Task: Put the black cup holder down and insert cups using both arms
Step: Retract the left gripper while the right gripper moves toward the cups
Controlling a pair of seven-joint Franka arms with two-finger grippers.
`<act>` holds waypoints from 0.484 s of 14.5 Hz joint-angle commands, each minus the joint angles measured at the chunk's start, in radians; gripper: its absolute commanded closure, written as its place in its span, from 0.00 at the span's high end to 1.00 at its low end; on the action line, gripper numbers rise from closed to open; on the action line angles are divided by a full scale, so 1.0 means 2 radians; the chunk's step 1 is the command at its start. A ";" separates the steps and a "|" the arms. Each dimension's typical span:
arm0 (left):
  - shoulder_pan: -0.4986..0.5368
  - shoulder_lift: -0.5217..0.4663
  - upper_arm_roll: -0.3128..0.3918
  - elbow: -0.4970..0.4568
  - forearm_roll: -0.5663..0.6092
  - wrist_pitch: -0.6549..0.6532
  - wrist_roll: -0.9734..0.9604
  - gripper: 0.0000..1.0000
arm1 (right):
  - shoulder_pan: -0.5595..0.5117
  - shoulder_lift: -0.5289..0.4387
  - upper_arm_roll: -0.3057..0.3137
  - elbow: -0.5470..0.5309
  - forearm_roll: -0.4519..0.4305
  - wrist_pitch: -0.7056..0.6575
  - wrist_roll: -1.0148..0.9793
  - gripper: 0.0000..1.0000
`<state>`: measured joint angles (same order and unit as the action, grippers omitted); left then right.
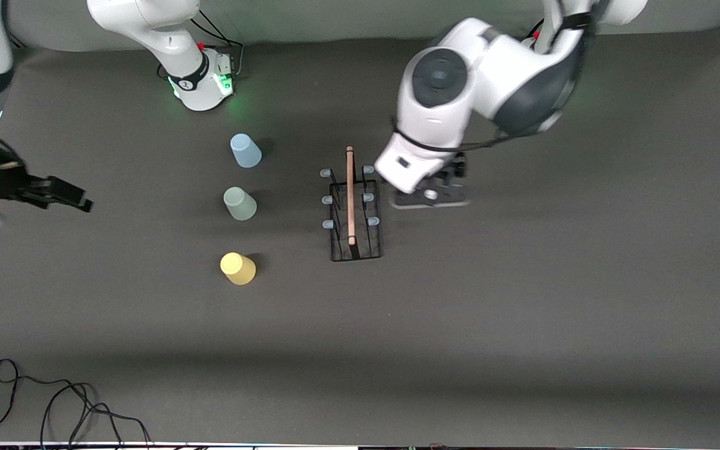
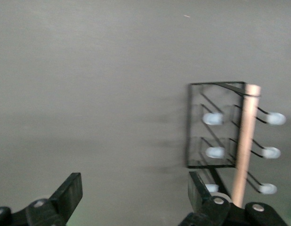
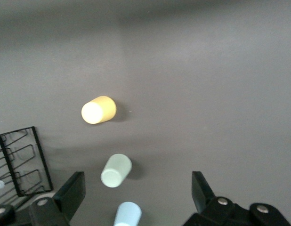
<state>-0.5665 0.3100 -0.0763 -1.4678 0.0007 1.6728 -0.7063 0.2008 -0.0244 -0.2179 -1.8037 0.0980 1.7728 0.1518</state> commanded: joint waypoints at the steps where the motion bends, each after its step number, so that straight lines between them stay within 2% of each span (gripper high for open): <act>1: 0.050 -0.068 -0.003 -0.083 0.027 0.005 0.054 0.99 | 0.043 -0.018 -0.002 -0.048 0.004 0.039 0.060 1.00; 4: 0.117 -0.107 -0.002 -0.117 0.028 0.007 0.129 0.99 | 0.080 -0.020 -0.002 -0.108 0.004 0.096 0.113 1.00; 7: 0.189 -0.130 -0.002 -0.132 0.028 0.008 0.212 0.98 | 0.100 -0.018 -0.001 -0.169 0.005 0.159 0.146 1.00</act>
<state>-0.2608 0.1126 -0.0675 -1.6672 0.0475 1.6717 -0.3803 0.3775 -0.0263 -0.2136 -2.0421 0.0982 2.0090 0.3946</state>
